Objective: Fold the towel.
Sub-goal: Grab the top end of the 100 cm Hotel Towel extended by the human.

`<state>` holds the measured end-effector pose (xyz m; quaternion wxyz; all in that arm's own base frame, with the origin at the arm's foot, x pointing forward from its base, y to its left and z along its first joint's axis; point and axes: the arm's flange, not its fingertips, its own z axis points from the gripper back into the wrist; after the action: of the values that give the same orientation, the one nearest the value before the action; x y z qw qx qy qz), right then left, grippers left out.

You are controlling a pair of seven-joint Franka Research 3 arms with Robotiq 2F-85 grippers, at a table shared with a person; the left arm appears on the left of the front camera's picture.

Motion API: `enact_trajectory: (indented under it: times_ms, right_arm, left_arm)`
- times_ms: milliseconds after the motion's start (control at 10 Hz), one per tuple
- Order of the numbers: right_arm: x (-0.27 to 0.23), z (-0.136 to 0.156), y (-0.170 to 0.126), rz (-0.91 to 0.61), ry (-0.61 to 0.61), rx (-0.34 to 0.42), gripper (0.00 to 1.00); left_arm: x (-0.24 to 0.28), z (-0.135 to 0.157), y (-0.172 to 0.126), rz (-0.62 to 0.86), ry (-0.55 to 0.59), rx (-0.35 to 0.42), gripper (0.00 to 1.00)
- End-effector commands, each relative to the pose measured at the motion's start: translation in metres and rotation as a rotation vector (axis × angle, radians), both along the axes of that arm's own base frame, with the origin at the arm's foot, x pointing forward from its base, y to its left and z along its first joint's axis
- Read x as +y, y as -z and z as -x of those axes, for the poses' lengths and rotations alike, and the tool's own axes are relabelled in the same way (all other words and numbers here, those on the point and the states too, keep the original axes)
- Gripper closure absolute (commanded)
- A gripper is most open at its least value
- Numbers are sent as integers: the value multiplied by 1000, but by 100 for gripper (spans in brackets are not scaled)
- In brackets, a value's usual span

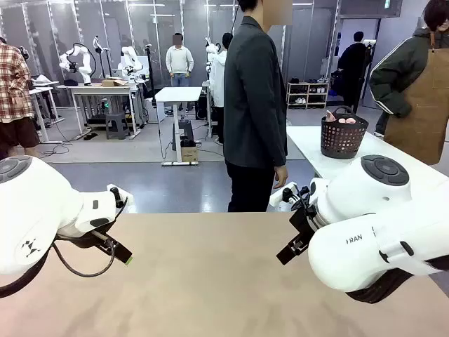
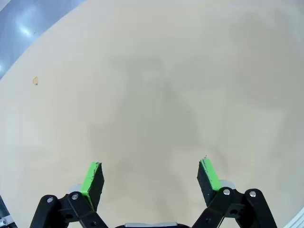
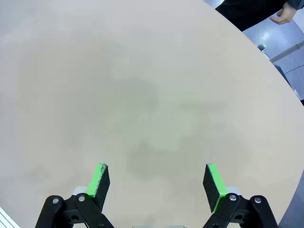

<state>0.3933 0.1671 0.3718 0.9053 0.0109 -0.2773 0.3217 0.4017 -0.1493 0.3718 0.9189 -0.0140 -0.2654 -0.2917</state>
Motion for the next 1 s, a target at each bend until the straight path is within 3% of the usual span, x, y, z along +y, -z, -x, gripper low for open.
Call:
enact_trajectory:
  times_ms: [0, 900]
  right_arm:
    - [0, 0, 0, 0, 0, 0, 0]
    - [0, 0, 0, 0, 0, 0, 0]
  left_arm:
    - [0, 0, 0, 0, 1, 0, 0]
    - [0, 0, 0, 0, 1, 0, 0]
